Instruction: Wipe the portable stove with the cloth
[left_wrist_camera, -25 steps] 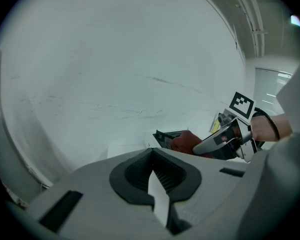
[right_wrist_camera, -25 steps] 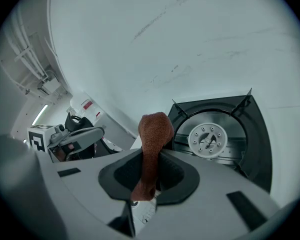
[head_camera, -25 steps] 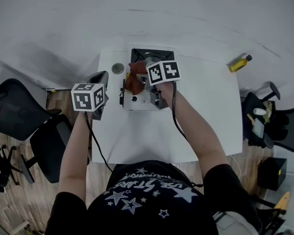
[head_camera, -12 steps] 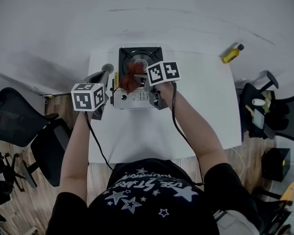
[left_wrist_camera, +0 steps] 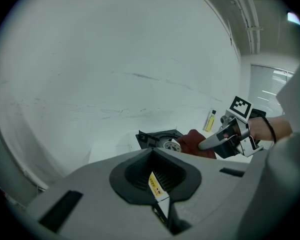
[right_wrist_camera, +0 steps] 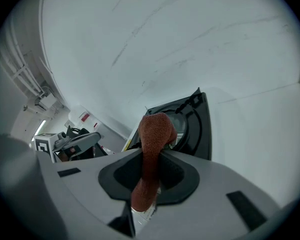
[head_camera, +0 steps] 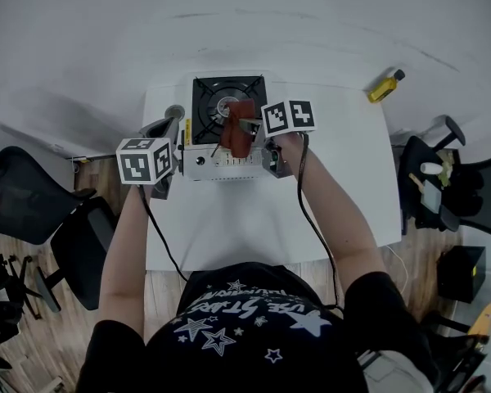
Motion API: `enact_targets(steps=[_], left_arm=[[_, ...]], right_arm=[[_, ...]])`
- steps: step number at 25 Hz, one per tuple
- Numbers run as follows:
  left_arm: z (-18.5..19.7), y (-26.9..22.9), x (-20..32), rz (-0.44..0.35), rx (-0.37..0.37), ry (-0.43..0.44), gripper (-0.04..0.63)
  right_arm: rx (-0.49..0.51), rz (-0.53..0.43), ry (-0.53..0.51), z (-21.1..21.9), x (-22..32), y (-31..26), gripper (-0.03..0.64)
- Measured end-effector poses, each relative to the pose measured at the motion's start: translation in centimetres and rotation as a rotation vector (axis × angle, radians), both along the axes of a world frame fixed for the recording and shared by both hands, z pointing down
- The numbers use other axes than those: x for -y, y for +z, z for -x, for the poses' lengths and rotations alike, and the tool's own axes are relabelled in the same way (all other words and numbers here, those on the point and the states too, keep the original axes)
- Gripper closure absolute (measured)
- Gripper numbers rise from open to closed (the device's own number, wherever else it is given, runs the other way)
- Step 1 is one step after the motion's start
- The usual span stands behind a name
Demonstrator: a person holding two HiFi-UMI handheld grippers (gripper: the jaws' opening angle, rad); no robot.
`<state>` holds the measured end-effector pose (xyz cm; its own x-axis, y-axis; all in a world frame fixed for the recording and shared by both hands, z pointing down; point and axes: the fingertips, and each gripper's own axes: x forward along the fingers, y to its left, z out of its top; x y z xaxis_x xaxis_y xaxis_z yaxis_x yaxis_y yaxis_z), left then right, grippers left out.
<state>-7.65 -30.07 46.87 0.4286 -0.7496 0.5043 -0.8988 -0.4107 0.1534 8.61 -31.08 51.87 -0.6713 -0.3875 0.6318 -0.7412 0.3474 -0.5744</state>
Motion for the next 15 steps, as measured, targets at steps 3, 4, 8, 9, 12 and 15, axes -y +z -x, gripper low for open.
enact_targets(steps=[3,4,8,9,12,15], left_arm=[[-0.8,0.2,0.0,0.004,0.005,0.009,0.589],[-1.1,0.3,0.0,0.005,0.006,0.013,0.589],[-2.0,0.3,0.1,0.008,0.008,0.024,0.589],[-2.3,0.3,0.1,0.008,0.009,0.027,0.589],[-3.2,0.2,0.1,0.006,0.011,0.037,0.589],[-4.1,0.1,0.0,0.006,0.011,0.045,0.589]], right_arm=[[-0.007,0.002,0.031,-2.1,0.1,0.3,0.552],[-0.006,0.002,0.039,-2.6,0.2,0.3,0.552],[0.007,0.003,0.062,-4.3,0.1,0.2,0.552],[0.011,0.004,0.066,-4.7,0.0,0.2,0.552],[0.025,0.010,0.079,-6.0,-0.3,0.0,0.552],[0.041,0.017,0.094,-7.1,-0.6,0.0,0.552]])
